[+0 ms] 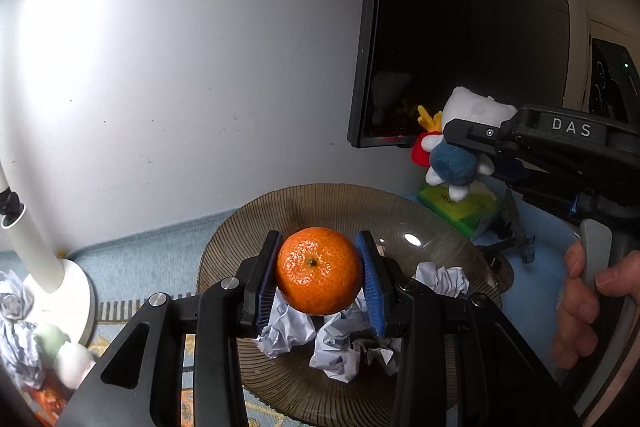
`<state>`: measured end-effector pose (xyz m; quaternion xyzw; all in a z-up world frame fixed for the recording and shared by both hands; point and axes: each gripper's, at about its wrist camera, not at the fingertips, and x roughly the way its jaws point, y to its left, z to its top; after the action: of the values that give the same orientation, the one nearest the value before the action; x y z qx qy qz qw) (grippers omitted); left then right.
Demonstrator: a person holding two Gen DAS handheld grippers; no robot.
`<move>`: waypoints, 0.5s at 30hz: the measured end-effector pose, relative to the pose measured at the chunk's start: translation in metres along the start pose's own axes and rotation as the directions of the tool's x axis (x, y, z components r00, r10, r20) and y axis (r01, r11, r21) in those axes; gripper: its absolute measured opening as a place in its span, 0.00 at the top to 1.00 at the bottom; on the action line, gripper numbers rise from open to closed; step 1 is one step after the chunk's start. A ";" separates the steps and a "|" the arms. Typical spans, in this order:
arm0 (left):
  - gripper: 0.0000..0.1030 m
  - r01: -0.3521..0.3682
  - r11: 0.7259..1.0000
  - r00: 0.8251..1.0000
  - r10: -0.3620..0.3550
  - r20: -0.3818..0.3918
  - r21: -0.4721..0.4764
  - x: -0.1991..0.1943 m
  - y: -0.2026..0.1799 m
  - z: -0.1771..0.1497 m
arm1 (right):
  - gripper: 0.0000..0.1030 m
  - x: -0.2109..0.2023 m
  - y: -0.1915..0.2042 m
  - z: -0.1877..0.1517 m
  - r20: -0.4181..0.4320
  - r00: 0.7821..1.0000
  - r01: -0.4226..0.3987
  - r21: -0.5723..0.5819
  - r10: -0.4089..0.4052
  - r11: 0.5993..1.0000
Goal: Organize objects
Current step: 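Carry the tangerine and white plush toy over the brown bowl and open both grippers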
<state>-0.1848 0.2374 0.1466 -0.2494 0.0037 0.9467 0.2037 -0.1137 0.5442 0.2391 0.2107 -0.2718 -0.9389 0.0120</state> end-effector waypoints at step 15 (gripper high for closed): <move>0.00 -0.014 1.000 0.998 0.014 -0.059 0.002 0.014 0.007 -0.003 | 0.00 -0.003 -0.014 -0.004 -0.060 0.987 0.145 -0.074 -0.149 0.987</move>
<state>-0.1970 0.2357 0.1367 -0.2770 0.0124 0.9403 0.1972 -0.1081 0.5548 0.2298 0.2602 -0.2223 -0.9387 -0.0411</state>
